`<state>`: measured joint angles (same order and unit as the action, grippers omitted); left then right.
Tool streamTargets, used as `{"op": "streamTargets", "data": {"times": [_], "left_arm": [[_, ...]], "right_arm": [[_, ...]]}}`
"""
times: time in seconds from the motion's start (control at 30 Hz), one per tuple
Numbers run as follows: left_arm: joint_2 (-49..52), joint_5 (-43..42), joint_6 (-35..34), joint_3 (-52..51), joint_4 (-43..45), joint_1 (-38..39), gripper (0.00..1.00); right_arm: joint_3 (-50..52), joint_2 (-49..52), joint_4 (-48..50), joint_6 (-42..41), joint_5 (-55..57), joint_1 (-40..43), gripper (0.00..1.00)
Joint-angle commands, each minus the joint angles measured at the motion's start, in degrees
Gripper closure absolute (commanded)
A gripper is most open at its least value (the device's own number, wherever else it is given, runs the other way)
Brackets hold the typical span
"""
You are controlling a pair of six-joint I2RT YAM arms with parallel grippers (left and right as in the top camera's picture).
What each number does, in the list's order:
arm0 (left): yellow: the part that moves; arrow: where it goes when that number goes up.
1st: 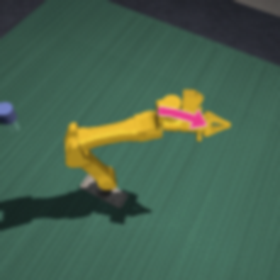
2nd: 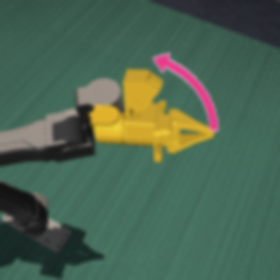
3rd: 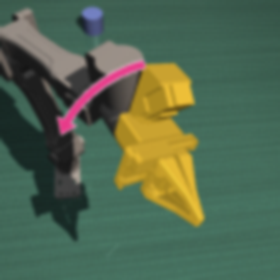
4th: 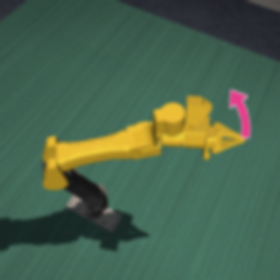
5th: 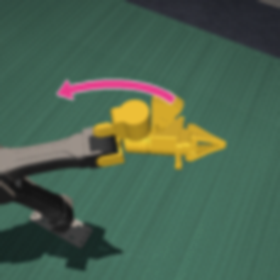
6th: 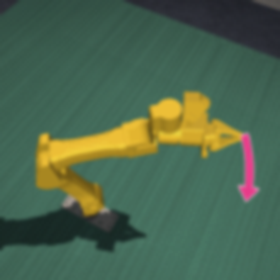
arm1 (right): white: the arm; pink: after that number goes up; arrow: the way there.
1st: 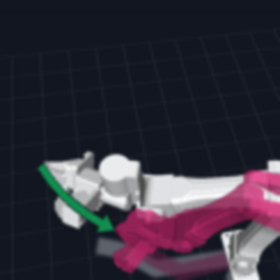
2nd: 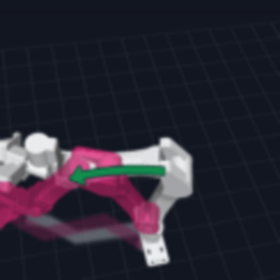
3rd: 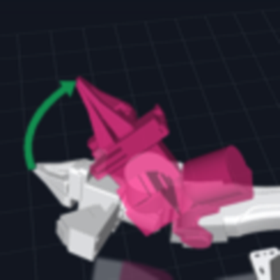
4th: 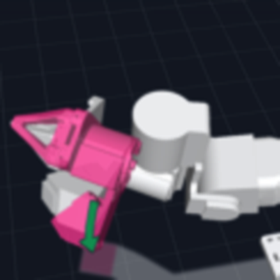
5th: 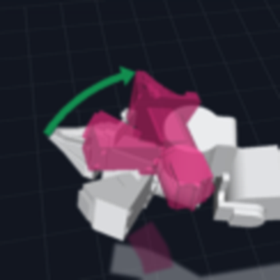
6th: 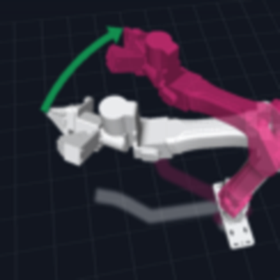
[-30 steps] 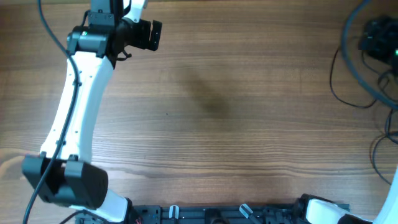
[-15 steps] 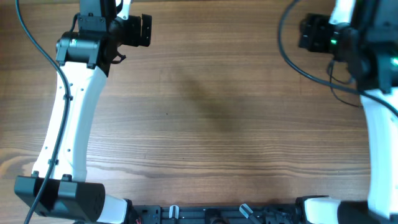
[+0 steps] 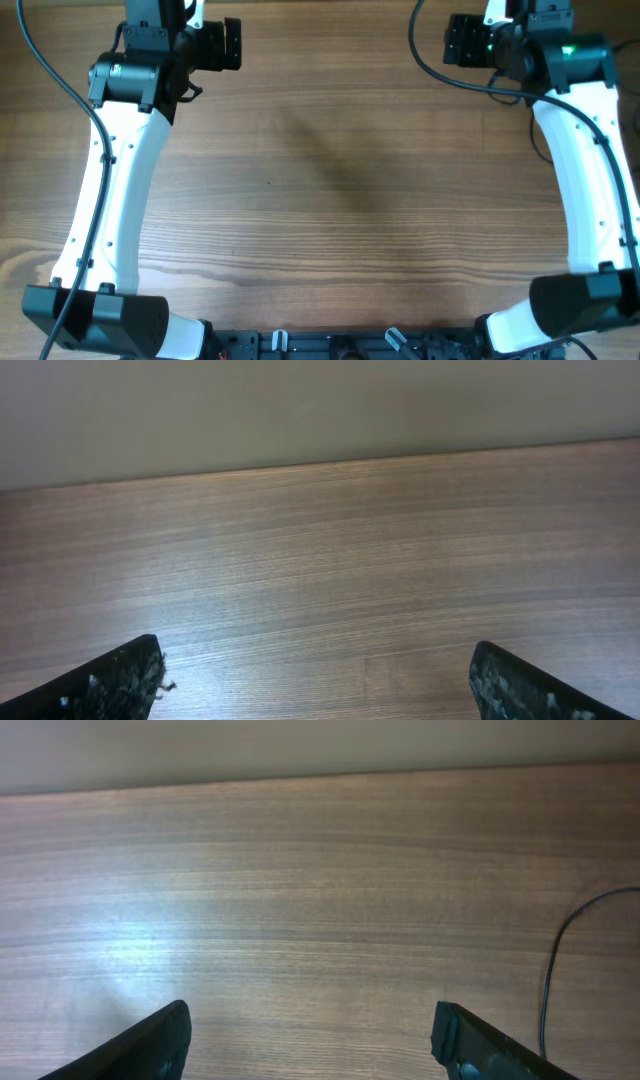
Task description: Untangle cables
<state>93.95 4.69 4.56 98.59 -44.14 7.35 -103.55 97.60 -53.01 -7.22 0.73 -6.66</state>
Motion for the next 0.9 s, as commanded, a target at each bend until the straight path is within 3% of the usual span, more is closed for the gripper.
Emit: {"op": "streamTargets", "data": {"times": [0.0,0.33,0.63,0.67,0.87], "left_arm": [[-1.3,1.5,-3.0,-0.1,0.2,-0.1,0.0],[0.2,4.2,-4.0,-0.1,1.3,-0.1,0.0],[1.6,0.7,-4.0,-0.1,1.0,-0.1,0.0],[1.6,0.7,-4.0,-0.1,1.0,-0.1,0.0],[1.6,0.7,-4.0,-0.1,0.3,-0.1,0.0]], "right_arm": [[-0.9,1.0,0.3,0.8,1.4,-0.1,0.2],[-0.9,1.0,-1.0,1.1,1.4,-0.1,0.19],[-0.9,1.0,-1.1,1.2,1.4,-0.1,0.19],[-0.9,1.0,-1.0,1.2,1.4,-0.1,0.01],[-0.9,1.0,-0.2,1.2,1.4,-0.1,0.0]]}}
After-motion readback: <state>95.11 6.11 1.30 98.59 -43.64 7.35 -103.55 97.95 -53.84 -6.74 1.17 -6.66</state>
